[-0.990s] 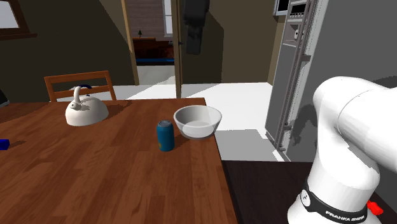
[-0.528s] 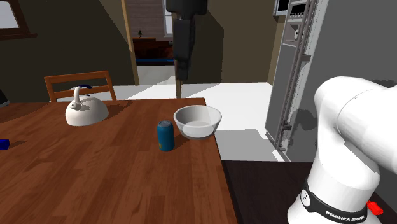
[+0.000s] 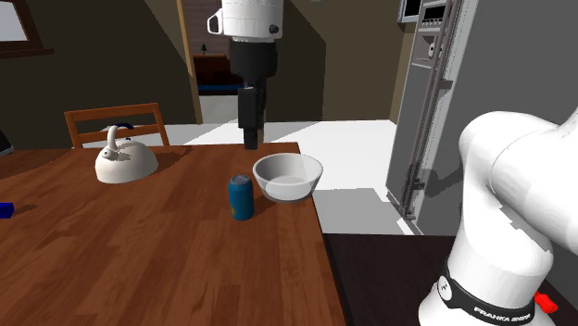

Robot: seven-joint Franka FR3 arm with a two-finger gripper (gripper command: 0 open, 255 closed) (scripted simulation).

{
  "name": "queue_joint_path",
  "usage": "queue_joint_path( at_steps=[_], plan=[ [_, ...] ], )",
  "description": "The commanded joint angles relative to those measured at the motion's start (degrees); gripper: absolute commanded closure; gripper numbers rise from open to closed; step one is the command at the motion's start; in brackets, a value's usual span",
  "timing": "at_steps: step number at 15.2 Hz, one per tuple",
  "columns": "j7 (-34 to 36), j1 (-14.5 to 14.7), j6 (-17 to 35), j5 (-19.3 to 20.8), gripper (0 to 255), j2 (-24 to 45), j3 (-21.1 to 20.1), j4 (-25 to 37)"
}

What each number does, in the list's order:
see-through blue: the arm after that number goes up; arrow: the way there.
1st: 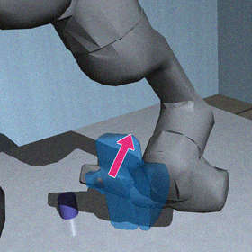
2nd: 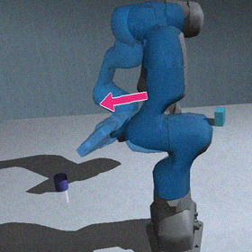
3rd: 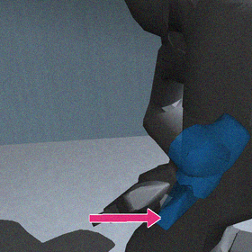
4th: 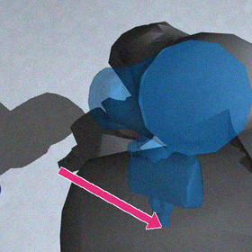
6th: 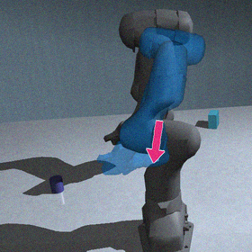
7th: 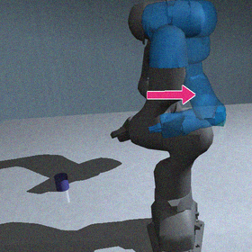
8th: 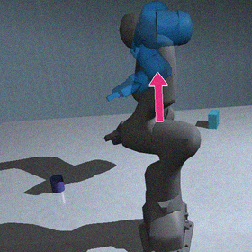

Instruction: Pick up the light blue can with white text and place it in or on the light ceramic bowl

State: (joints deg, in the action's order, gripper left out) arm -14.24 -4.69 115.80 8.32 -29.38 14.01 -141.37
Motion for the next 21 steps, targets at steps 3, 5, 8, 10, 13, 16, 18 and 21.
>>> queue_joint_path(
  at_steps=[3,5,8,10,13,16,18,21],
  plan=[
    [-4.5,-0.5,6.0,0.0,0,7.3,4.0,0.9],
    [-6.8,-0.6,8.8,-0.6,0,11.3,5.8,1.8],
    [-10.6,-0.6,12.7,-2.4,0,17.7,8.4,3.7],
    [-13.5,-0.7,15.0,-4.2,0,22.2,9.9,5.3],
    [-18.3,-1.1,18.0,-8.0,0,29.3,11.5,8.3],
    [-23.3,-2.3,20.3,-12.4,0,36.6,12.1,11.9],
    [-23.6,-2.5,21.0,-12.8,0,37.2,11.8,11.7],
    [-24.5,-2.8,23.1,-14.2,0,39.0,11.5,11.3]
  ],
)
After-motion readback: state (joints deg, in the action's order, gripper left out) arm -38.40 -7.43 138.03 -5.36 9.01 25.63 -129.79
